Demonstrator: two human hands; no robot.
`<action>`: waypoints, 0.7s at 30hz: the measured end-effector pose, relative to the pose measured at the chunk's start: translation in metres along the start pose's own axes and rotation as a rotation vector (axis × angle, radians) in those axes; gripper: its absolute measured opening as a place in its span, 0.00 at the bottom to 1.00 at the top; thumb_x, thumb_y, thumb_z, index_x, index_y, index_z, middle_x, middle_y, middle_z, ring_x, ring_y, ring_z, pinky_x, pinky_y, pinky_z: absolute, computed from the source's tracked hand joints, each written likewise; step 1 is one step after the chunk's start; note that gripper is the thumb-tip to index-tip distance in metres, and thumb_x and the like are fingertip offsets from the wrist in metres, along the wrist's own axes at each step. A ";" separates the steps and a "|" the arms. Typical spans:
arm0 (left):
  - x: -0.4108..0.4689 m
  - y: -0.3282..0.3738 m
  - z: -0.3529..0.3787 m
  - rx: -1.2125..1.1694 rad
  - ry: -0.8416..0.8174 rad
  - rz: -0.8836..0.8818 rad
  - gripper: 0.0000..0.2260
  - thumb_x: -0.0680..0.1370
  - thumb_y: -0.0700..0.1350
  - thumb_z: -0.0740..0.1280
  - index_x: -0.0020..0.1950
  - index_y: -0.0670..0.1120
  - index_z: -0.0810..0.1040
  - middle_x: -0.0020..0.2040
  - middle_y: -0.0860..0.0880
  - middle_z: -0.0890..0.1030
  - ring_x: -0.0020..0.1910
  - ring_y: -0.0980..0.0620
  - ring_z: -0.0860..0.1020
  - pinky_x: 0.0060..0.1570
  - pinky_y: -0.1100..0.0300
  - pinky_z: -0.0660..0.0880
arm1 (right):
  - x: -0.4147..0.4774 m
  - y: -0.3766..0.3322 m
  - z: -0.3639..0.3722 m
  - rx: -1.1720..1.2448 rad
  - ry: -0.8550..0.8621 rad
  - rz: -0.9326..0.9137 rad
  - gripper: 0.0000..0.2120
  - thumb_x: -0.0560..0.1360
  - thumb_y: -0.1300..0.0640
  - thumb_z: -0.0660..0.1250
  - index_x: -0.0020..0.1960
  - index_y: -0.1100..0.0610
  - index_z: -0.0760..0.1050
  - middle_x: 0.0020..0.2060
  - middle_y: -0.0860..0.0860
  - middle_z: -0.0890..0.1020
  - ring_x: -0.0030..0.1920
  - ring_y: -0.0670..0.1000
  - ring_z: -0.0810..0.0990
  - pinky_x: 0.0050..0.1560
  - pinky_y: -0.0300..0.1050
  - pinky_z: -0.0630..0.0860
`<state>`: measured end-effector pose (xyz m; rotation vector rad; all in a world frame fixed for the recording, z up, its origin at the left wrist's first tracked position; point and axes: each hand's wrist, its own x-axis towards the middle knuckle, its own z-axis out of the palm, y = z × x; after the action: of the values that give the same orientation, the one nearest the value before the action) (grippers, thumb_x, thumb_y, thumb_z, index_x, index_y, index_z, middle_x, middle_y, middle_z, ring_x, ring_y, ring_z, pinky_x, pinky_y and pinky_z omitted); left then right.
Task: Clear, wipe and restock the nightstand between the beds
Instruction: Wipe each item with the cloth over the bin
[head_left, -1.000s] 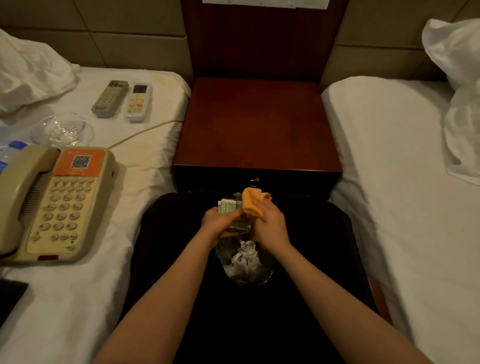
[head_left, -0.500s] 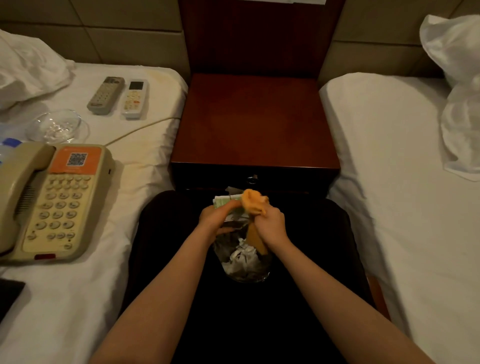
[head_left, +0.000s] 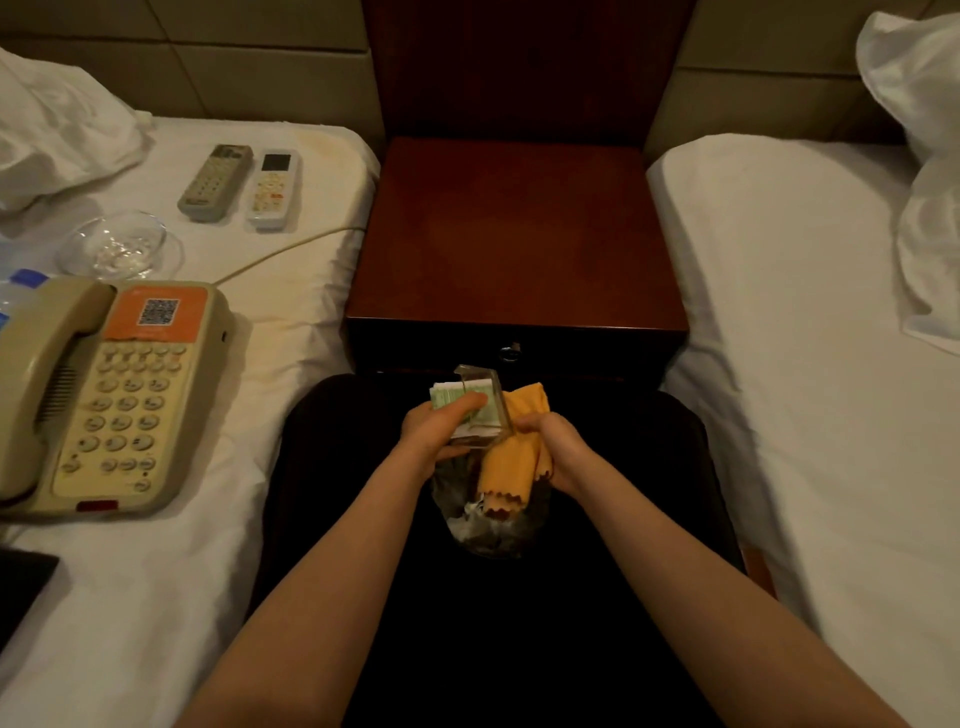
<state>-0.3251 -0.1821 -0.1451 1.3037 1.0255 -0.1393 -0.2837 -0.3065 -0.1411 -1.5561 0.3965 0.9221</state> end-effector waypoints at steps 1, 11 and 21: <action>0.001 0.000 0.000 -0.010 0.016 0.009 0.12 0.73 0.48 0.72 0.52 0.47 0.75 0.50 0.46 0.78 0.49 0.49 0.78 0.47 0.56 0.77 | 0.000 -0.001 -0.001 -0.041 0.010 0.024 0.09 0.77 0.65 0.57 0.57 0.62 0.70 0.40 0.57 0.76 0.39 0.56 0.76 0.42 0.49 0.76; 0.013 -0.011 0.004 0.198 0.142 0.093 0.22 0.65 0.51 0.77 0.55 0.44 0.79 0.51 0.46 0.82 0.49 0.47 0.81 0.51 0.54 0.79 | -0.001 0.001 0.004 0.219 -0.115 0.219 0.14 0.79 0.70 0.46 0.45 0.71 0.70 0.24 0.61 0.79 0.21 0.55 0.80 0.23 0.43 0.77; 0.015 -0.010 0.003 0.083 0.132 0.011 0.32 0.66 0.50 0.77 0.65 0.44 0.69 0.59 0.47 0.77 0.56 0.47 0.78 0.53 0.50 0.78 | 0.005 0.004 0.002 -0.193 0.085 -0.044 0.21 0.73 0.69 0.61 0.66 0.65 0.67 0.53 0.59 0.76 0.57 0.60 0.75 0.56 0.55 0.73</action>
<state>-0.3204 -0.1813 -0.1629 1.4086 1.1344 -0.0895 -0.2844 -0.3042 -0.1474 -1.7778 0.3395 0.8827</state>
